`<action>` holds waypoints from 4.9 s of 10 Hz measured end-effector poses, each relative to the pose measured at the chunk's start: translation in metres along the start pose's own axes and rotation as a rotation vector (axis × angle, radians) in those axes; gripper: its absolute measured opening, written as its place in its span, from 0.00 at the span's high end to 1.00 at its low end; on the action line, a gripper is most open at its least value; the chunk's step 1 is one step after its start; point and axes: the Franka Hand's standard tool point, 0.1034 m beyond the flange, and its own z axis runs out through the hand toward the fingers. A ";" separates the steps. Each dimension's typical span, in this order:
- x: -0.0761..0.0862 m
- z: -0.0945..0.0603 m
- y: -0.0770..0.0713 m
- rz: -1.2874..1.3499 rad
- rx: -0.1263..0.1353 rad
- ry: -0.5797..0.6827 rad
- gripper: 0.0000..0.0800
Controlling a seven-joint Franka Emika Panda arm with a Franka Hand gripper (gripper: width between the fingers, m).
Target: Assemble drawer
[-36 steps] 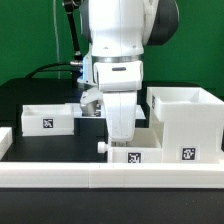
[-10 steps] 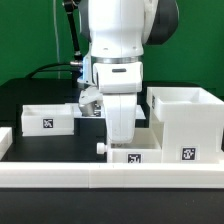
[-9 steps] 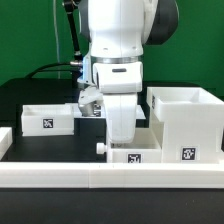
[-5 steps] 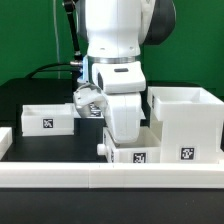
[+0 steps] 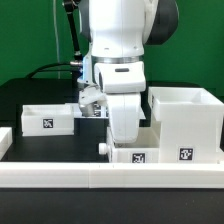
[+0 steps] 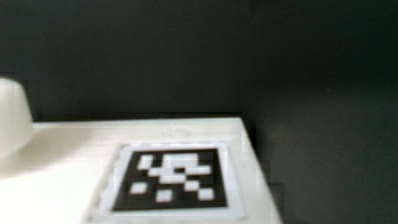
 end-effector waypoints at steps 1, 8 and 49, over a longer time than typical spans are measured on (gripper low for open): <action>0.000 0.000 0.000 0.018 0.000 0.000 0.95; 0.014 0.002 -0.002 0.154 -0.006 0.003 0.95; -0.034 -0.018 0.040 -0.005 -0.033 0.030 0.19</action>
Offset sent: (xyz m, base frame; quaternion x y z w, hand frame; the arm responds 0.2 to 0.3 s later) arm -0.0045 0.0038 -0.0003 -0.0021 0.0006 0.0859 0.9963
